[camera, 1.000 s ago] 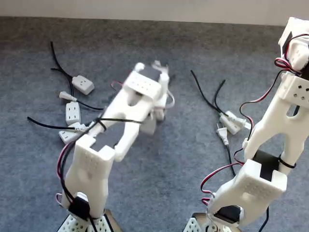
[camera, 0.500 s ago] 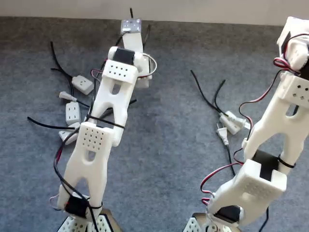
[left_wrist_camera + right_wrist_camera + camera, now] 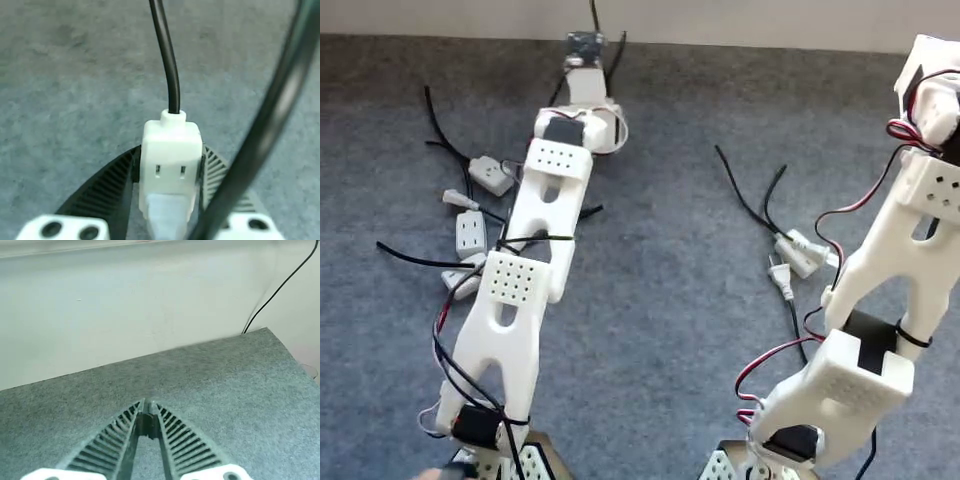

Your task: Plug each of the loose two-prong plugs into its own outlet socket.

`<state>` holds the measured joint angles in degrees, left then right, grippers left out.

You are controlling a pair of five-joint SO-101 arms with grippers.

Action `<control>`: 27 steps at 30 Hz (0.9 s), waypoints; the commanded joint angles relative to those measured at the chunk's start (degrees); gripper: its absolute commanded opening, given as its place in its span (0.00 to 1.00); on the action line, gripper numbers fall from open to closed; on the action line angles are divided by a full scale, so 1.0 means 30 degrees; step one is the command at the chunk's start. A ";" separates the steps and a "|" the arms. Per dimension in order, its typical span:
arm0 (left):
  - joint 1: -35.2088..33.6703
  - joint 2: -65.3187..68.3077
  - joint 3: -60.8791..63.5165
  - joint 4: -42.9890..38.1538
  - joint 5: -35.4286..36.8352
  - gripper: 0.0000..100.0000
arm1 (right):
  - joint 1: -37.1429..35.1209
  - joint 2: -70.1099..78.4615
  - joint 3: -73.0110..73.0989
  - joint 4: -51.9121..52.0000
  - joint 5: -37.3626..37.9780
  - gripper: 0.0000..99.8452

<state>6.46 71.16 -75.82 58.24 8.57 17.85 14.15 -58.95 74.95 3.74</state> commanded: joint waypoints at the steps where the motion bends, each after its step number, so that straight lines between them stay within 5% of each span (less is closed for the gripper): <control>1: 0.0249 -0.0571 -0.0777 -0.0029 -0.0879 0.19 | -0.0484 -0.0308 -0.0689 -0.0308 0.0000 0.01; 6: 0.0015 -0.0571 -0.3179 0.0440 0.1846 0.29 | -0.0952 -0.0308 -0.0571 -0.0249 0.1670 0.01; 12: -0.0220 -0.0689 -0.6549 0.0322 0.1905 0.29 | -0.1538 -0.0308 -0.0571 0.0132 0.2374 0.01; 19: -0.1861 -0.5729 -0.5172 0.0527 0.1993 0.29 | -0.1538 -0.0308 -0.0571 0.0132 0.2374 0.01; 27: -0.5231 -1.1824 -0.3736 0.6681 0.1934 0.29 | -0.1626 -0.0308 -0.0571 0.0132 0.2315 0.01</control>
<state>-4.18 45.93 -87.34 69.32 13.93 13.54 14.15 -58.95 75.03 10.07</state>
